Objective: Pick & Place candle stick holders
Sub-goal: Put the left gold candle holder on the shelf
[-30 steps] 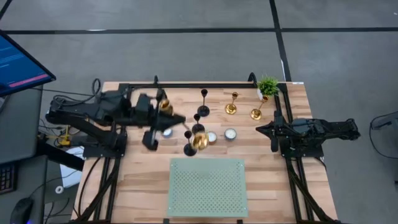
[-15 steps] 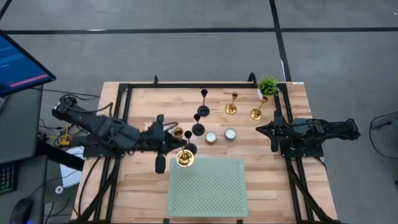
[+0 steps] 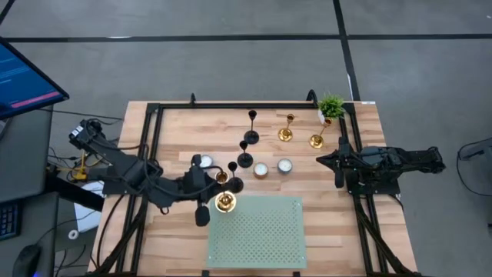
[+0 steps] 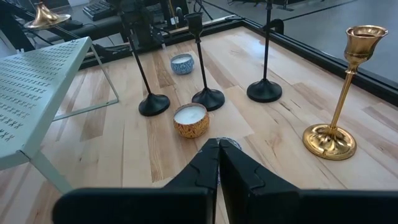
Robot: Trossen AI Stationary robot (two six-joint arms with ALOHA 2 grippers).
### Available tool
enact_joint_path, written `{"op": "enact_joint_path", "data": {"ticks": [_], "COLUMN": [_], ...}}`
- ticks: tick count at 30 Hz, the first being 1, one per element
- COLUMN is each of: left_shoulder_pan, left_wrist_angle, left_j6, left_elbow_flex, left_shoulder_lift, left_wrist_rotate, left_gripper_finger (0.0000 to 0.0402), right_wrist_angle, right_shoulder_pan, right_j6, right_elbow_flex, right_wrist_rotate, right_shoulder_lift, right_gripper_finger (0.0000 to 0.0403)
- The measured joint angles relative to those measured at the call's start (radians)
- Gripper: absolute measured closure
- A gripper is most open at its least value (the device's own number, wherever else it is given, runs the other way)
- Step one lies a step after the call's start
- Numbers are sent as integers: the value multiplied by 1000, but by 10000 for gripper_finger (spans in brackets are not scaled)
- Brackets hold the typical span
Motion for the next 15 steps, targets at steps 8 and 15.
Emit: {"op": "enact_joint_path", "data": {"ticks": [8, 15], "left_shoulder_pan": [-1, -2], "left_wrist_angle": [0, 2], "left_j6": [-12, -12], "left_elbow_flex": [-49, -58], "left_shoulder_lift": [0, 0], "left_wrist_rotate": [-3, -3], "left_gripper_finger": [387, 387], "right_wrist_angle": [0, 0], "right_shoulder_pan": [0, 0], "right_j6": [0, 0], "right_elbow_flex": [0, 0], "right_wrist_rotate": [0, 0], "right_shoulder_lift": [0, 0], "right_gripper_finger": [397, 397]}}
